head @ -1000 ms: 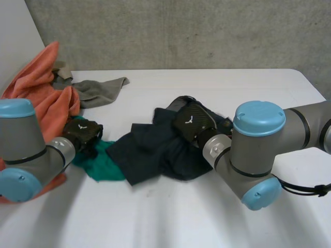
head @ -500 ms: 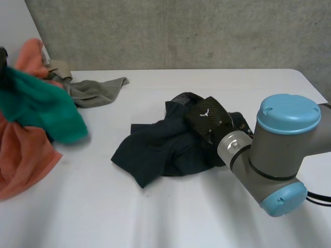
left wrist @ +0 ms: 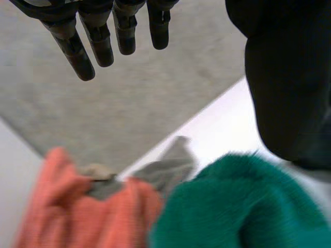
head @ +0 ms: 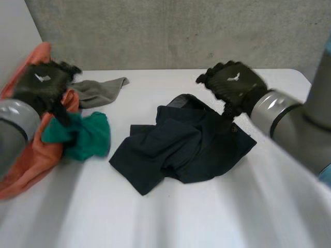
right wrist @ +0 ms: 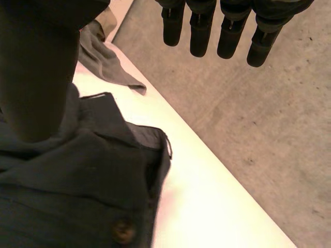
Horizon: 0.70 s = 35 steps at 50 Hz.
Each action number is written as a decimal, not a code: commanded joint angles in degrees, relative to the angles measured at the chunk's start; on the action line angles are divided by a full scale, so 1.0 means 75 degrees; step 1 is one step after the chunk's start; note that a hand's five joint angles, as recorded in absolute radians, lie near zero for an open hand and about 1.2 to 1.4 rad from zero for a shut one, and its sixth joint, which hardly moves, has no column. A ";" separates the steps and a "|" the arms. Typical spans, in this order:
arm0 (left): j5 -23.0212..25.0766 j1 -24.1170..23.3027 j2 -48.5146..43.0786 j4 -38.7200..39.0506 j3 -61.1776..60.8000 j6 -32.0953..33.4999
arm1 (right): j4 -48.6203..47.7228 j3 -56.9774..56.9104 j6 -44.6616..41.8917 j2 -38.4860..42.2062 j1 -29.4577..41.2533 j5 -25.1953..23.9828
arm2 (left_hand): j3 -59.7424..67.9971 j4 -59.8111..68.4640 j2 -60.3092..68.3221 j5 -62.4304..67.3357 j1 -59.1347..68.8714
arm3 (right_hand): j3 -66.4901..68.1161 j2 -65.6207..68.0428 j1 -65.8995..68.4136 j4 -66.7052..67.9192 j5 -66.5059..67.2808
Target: Fold the laundry.
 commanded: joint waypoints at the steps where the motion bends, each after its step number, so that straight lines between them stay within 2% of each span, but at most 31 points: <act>1: -0.0007 -0.0932 0.0155 -0.0565 -0.0786 -0.1000 | 0.1557 -0.1749 -0.0710 0.0546 -0.0346 -0.0590 | -0.0209 -0.0168 -0.0181 -0.0320 -0.0094 | 0.0059 -0.0011 -0.0069 -0.0005 0.0179; 5: -0.0089 -0.1295 -0.0148 -0.0565 -0.0915 -0.2077 | 0.1757 -0.2300 -0.1354 0.1085 -0.0195 -0.1081 | -0.0209 -0.0168 -0.0181 -0.0320 -0.0094 | 0.0148 0.0078 0.0021 0.0085 0.0269; 12: -0.0229 -0.1974 -0.1131 -0.0507 -0.0904 -0.2829 | 0.1383 -0.2220 -0.2502 0.1835 -0.0088 -0.1177 | -0.0209 -0.0168 -0.0181 -0.0320 -0.0094 | 0.0976 0.0906 0.0848 0.0913 0.1097; 22: -0.1155 -0.2632 -0.2773 0.0266 -0.0225 -0.2807 | 0.1113 -0.1096 -0.3512 0.2082 -0.0510 -0.1118 | -0.0209 -0.0168 -0.0181 -0.0320 -0.0094 | 0.1203 0.1133 0.1075 0.1140 0.1324; 26: -0.1342 -0.2959 -0.3417 0.0886 0.0150 -0.2456 | 0.0529 -0.0499 -0.3606 0.2281 -0.0662 -0.1247 | -0.0209 -0.0168 -0.0181 -0.0320 -0.0094 | 0.1202 0.1132 0.1075 0.1139 0.1323; 28: -0.1459 -0.3182 -0.3746 0.1238 0.0267 -0.2140 | 0.0035 -0.0298 -0.3571 0.2457 -0.0756 -0.1235 | -0.0073 -0.0032 -0.0045 -0.0184 0.0042 | 0.1962 0.1892 0.1835 0.1899 0.2083; 30: -0.1565 -0.3311 -0.3969 0.1508 0.0326 -0.1894 | -0.0339 -0.0216 -0.3501 0.2528 -0.0815 -0.1200 | 0.0912 0.0953 0.0940 0.0801 0.1027 | 0.3816 0.3746 0.3689 0.3753 0.3937; 31: -0.1739 -0.3474 -0.4179 0.1788 0.0431 -0.1637 | -0.0631 -0.0157 -0.3338 0.2539 -0.0873 -0.1165 | 0.2628 0.2669 0.2656 0.2516 0.2742 | 0.5958 0.5888 0.5831 0.5895 0.6079; 33: -0.1939 -0.3604 -0.4356 0.2001 0.0572 -0.1343 | -0.0832 -0.0087 -0.3126 0.2493 -0.0908 -0.1142 | 0.4987 0.5028 0.5015 0.4875 0.5102 | 0.8545 0.8474 0.8417 0.8481 0.8665; 34: -0.2045 -0.3663 -0.4403 0.2071 0.0631 -0.1179 | -0.0891 -0.0052 -0.2998 0.2458 -0.0932 -0.1141 | 0.6576 0.6617 0.6604 0.6465 0.6691 | 0.8806 0.8736 0.8678 0.8743 0.8927; 35: -0.2278 -0.3721 -0.4415 0.2118 0.0724 -0.0888 | -0.0915 -0.0005 -0.2776 0.2307 -0.0979 -0.1141 | 0.9099 0.9140 0.9127 0.8987 0.9214 | 0.8809 0.8738 0.8681 0.8745 0.8929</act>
